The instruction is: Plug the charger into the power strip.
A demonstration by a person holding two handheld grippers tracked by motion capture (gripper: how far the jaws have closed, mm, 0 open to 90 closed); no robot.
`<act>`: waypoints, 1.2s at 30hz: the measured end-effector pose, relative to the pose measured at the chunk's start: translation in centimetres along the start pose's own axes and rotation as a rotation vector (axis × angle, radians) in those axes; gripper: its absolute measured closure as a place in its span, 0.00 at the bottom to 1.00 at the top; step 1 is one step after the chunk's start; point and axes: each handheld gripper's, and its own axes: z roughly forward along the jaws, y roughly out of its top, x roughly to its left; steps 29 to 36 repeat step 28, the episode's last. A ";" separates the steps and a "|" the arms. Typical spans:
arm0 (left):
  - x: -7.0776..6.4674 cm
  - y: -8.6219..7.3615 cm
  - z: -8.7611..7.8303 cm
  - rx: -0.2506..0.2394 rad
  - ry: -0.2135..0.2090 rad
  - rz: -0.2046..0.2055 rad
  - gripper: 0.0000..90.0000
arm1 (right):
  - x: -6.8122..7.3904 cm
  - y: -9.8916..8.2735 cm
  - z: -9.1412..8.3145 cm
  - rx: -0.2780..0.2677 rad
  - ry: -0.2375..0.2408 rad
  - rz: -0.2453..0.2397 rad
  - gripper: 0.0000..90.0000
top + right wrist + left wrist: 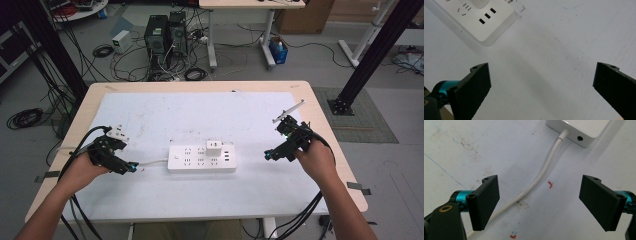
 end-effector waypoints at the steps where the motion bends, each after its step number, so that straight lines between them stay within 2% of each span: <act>1: 0.0 0.0 0.0 -0.004 0.001 -0.002 0.19 | 0.0 -0.2 0.2 -0.003 0.002 0.003 0.01; 9: 0.0 0.1 0.3 -0.008 0.001 -0.006 0.19 | 0.0 -1.1 1.0 -0.001 0.014 0.023 0.01; 36: -0.1 -0.1 0.4 -0.022 0.008 -0.018 0.19 | 0.0 -1.4 1.0 -0.025 0.005 0.039 0.01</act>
